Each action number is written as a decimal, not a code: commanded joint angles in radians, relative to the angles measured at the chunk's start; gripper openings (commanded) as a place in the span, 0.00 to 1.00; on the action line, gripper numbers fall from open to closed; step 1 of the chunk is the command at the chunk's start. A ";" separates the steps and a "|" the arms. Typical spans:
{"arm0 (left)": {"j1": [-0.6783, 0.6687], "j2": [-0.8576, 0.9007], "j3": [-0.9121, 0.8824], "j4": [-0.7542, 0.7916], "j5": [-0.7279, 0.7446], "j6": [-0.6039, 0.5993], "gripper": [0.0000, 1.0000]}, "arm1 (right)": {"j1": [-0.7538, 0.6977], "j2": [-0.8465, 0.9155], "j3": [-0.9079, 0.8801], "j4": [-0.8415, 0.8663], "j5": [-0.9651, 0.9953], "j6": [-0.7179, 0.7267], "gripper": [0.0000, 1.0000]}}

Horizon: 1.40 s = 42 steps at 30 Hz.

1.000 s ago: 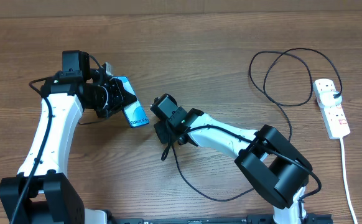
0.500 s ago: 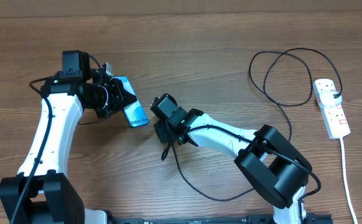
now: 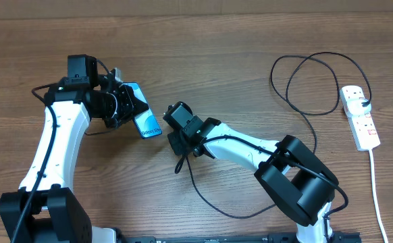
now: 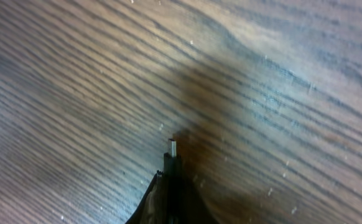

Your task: Plug charger to phone and switch on socket

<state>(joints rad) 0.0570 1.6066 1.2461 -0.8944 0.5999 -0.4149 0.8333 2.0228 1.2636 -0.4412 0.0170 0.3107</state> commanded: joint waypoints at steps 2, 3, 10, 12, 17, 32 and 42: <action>0.003 -0.011 0.012 0.018 0.117 0.019 0.04 | -0.045 -0.044 0.013 -0.057 -0.155 0.008 0.04; 0.003 -0.011 0.012 0.031 0.150 0.019 0.04 | -0.066 -0.070 0.013 -0.070 -0.225 0.008 0.03; 0.015 -0.011 0.012 0.166 0.462 -0.014 0.04 | -0.242 -0.247 0.013 -0.077 -0.707 0.006 0.04; 0.019 -0.011 0.012 0.211 0.530 -0.061 0.04 | -0.290 -0.282 0.013 -0.071 -0.839 0.007 0.04; 0.022 -0.011 0.012 0.380 0.655 -0.240 0.04 | -0.366 -0.327 0.013 -0.062 -1.117 0.007 0.04; 0.021 -0.011 0.012 0.843 0.684 -0.689 0.04 | -0.380 -0.328 0.013 -0.014 -1.345 0.056 0.04; 0.022 -0.011 0.012 0.842 0.715 -0.652 0.04 | -0.431 -0.328 0.013 -0.091 -1.011 0.082 0.04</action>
<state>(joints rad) 0.0727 1.6066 1.2461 -0.0593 1.2606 -1.0744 0.4255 1.7035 1.2694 -0.4938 -1.1801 0.3866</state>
